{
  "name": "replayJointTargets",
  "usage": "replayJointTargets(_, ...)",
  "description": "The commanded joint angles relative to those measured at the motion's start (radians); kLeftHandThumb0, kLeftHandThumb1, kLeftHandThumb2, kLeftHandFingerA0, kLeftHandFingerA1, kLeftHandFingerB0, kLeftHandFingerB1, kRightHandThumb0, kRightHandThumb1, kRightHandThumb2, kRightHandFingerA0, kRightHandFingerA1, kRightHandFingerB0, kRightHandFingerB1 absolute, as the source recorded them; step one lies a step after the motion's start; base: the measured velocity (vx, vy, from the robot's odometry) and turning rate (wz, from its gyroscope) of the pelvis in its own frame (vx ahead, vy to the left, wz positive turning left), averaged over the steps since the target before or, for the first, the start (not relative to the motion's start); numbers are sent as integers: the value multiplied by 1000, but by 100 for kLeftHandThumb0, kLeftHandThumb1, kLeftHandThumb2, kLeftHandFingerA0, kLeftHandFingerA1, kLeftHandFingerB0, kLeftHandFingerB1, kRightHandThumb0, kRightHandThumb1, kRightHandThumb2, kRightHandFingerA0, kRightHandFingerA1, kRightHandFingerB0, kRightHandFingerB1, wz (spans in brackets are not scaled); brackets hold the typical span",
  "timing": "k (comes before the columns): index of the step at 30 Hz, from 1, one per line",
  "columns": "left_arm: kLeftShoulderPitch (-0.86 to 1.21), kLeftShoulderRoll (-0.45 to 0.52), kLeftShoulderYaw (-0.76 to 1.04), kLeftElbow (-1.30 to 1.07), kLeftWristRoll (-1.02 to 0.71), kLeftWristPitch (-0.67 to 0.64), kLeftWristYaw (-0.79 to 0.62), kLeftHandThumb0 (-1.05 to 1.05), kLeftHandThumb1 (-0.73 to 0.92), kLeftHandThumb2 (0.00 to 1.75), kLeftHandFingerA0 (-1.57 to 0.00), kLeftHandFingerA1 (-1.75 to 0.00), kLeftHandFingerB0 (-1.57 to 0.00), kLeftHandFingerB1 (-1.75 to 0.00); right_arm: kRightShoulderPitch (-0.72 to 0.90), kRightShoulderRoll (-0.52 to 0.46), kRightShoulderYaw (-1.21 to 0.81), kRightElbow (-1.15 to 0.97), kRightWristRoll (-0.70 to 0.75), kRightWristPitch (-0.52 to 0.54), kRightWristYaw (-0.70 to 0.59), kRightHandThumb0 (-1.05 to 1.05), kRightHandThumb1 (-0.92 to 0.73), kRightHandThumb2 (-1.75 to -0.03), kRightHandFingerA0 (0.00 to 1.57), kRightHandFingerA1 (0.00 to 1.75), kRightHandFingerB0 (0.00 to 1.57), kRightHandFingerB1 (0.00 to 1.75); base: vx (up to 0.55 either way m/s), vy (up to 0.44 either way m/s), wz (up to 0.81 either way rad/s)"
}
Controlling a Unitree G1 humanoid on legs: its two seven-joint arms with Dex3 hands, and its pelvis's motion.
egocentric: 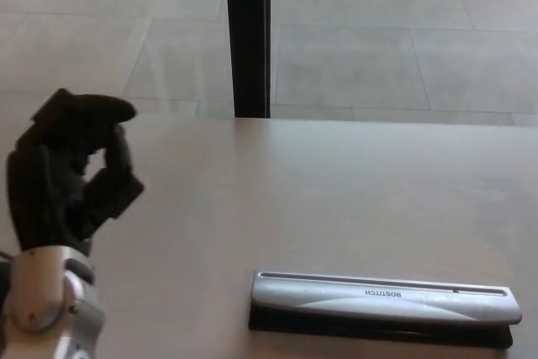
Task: A hole pucnch is kept on the middle on the desk infront of the robot and the robot uses both its hands as fists to press on it and use it
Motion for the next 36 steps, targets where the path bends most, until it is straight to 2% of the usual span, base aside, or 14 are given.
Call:
replayJointTargets(1,55,-90,-276,-100,-8,191,-18,-24,74,96,-89,-175,-61,-143,150,76,308,-205,-42,79,79,-27,-74,-98,101,175,56,144,0,0,0)
replayJointTargets(3,74,-103,-307,-80,3,193,-10,-26,76,98,-90,-175,-54,-155,174,74,331,-205,-56,79,73,-28,-70,-109,123,175,70,134,0,0,0)
replayJointTargets(4,78,-107,-315,-79,3,200,-6,-26,76,98,-90,-175,-54,-155,182,71,340,-207,-60,79,70,-28,-70,-109,123,175,70,134,0,0,0)
replayJointTargets(5,85,-115,-323,-65,-7,192,-11,-28,75,98,-90,-175,-54,-161,196,69,352,-212,-65,91,60,-32,-73,-104,104,175,55,162,0,0,0)
replayJointTargets(6,91,-126,-329,-60,-14,191,-8,-29,77,97,-90,-175,-53,-161,204,68,358,-210,-67,90,55,-32,-72,-105,105,175,56,165,0,0,0)
replayJointTargets(7,100,-142,-358,-34,-4,176,1,-30,77,99,-92,-175,-53,-165,221,56,377,-203,-80,101,56,-35,-68,-113,124,175,76,141,0,0,0)
replayJointTargets(9,100,-140,-374,-25,-4,171,11,-30,77,99,-92,-175,-53,-165,228,47,390,-203,-82,108,52,-35,-68,-113,124,175,76,141,0,0,0)
replayJointTargets(10,98,-143,-389,-17,0,166,17,-30,77,99,-91,-175,-53,-166,230,43,397,-192,-84,102,58,-37,-70,-107,109,175,60,172,0,0,0)
replayJointTargets(17,115,-229,-451,64,-19,141,84,-34,75,100,-93,-175,-57,-167,216,17,439,-149,-130,84,81,-35,-63,-118,110,175,65,175,0,0,0)
replayJointTargets(20,128,-240,-467,86,-17,122,104,-34,76,99,-93,-175,-54,-169,207,13,434,-138,-127,80,88,-35,-64,-117,110,175,64,174,0,0,0)
replayJointTargets(21,133,-247,-469,101,-17,114,113,-35,76,98,-92,-175,-54,-170,201,9,429,-131,-125,83,90,-32,-64,-121,127,175,82,144,0,0,0)
replayJointTargets(23,138,-254,-470,124,-19,95,118,-34,76,98,-93,-175,-54,-171,195,5,423,-119,-123,77,96,-31,-65,-120,126,175,81,144,0,0,0)
replayJointTargets(24,140,-258,-470,136,-18,84,123,-34,77,97,-93,-175,-52,-171,192,2,420,-112,-126,72,97,-34,-66,-114,111,175,63,173,0,0,0)
replayJointTargets(36,227,-422,-510,403,9,-177,282,-43,89,77,-95,-175,-47,-173,201,63,419,70,-211,-86,14,-34,-66,-115,105,175,68,175,0,0,0)
